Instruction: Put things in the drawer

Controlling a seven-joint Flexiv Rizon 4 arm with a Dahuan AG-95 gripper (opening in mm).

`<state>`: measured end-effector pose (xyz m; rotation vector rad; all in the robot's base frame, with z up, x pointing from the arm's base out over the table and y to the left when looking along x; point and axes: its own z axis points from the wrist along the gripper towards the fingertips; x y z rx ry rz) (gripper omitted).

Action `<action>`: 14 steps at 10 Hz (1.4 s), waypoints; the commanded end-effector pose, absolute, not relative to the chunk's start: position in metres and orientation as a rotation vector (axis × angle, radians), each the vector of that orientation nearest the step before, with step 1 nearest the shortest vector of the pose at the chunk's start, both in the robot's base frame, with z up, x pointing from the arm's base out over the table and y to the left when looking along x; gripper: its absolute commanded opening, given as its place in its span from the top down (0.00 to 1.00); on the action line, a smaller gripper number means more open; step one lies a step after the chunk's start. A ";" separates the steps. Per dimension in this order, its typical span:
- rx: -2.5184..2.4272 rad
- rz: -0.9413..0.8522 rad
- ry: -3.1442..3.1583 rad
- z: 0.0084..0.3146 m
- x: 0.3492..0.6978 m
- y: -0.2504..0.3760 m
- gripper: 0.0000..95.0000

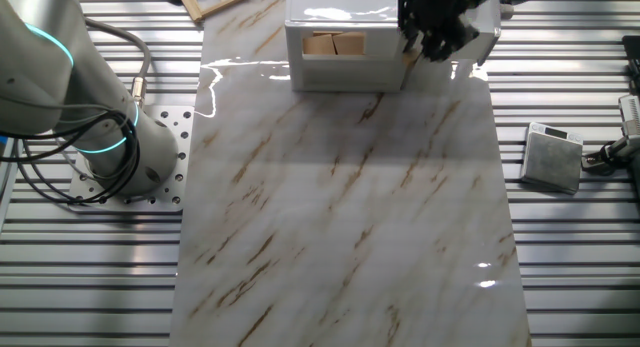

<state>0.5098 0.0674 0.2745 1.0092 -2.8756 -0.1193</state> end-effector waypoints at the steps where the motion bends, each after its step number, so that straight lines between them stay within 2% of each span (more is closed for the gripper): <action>1: 0.968 -0.147 -2.881 0.285 0.527 0.081 1.00; 5: 0.932 -0.145 -2.886 0.294 0.542 0.100 1.00; 14: 0.884 -0.132 -2.899 0.282 0.553 0.127 1.00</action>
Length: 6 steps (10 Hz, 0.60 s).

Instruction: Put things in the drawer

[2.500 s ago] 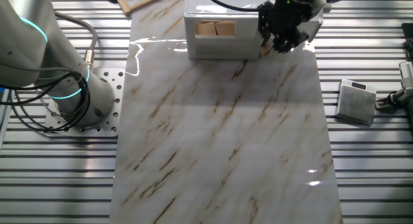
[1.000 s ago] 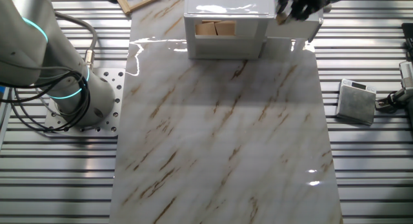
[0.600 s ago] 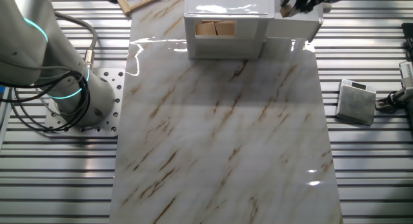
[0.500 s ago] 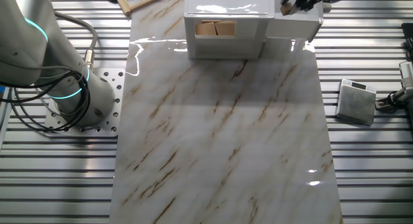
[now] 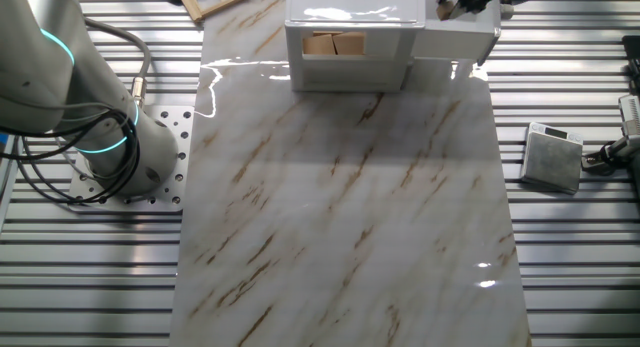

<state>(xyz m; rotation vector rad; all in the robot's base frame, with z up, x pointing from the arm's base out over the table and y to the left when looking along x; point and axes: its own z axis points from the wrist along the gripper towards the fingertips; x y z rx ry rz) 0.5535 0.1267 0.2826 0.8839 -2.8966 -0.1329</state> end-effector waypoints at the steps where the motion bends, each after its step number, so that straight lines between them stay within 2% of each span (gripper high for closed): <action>1: 0.885 -0.118 -2.895 0.282 0.553 0.127 1.00; 6: 0.963 -0.117 -2.871 0.280 0.552 0.125 1.00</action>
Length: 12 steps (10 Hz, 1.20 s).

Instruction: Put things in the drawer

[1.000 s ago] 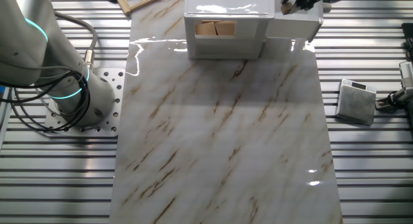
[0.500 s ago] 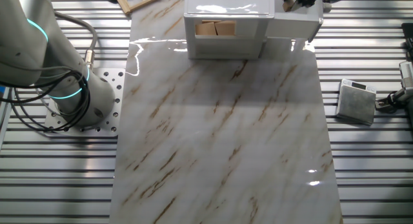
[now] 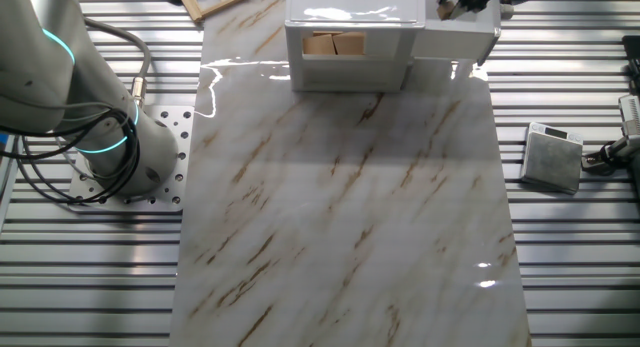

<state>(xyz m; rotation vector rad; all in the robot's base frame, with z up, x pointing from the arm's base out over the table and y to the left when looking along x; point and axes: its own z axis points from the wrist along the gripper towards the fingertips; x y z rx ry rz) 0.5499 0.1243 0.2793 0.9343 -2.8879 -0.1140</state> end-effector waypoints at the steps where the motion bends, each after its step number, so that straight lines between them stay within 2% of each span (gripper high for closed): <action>1: 1.012 -0.120 -2.855 0.280 0.552 0.125 1.00; 12: 0.997 -0.179 -2.874 0.283 0.562 0.141 1.00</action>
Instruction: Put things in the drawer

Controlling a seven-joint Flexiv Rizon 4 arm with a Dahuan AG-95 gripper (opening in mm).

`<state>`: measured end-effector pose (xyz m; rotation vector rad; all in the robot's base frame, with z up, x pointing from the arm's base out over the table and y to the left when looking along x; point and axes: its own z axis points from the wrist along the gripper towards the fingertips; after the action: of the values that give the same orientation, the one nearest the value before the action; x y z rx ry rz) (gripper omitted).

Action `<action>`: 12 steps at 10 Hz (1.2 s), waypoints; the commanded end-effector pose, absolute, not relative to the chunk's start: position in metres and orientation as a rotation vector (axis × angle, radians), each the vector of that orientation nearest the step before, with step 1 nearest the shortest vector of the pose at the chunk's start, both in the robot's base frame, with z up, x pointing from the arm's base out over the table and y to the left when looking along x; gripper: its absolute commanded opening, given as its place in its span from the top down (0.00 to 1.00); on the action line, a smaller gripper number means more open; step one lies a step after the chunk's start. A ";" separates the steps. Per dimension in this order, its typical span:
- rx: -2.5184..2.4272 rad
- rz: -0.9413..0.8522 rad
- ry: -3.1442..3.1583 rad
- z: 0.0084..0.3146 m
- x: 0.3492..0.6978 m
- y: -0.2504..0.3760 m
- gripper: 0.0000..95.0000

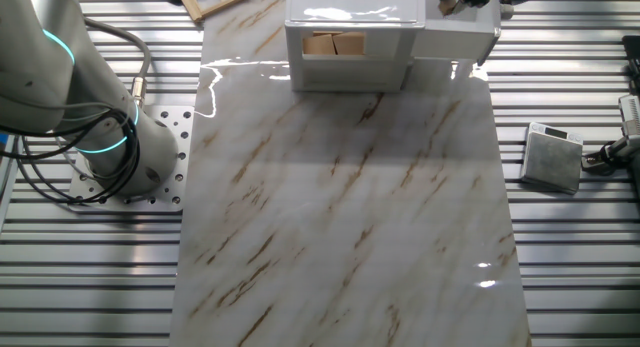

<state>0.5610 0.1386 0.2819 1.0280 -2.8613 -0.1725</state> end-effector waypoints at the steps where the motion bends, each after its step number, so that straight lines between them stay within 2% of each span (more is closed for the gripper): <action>1: 0.978 -0.182 -2.881 0.283 0.564 0.143 1.00; 4: 0.951 -0.187 -2.891 0.283 0.572 0.150 1.00; 12: 0.976 -0.182 -2.896 0.258 0.600 0.173 1.00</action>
<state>0.6010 0.1735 0.2555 0.9797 -2.8973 -0.1810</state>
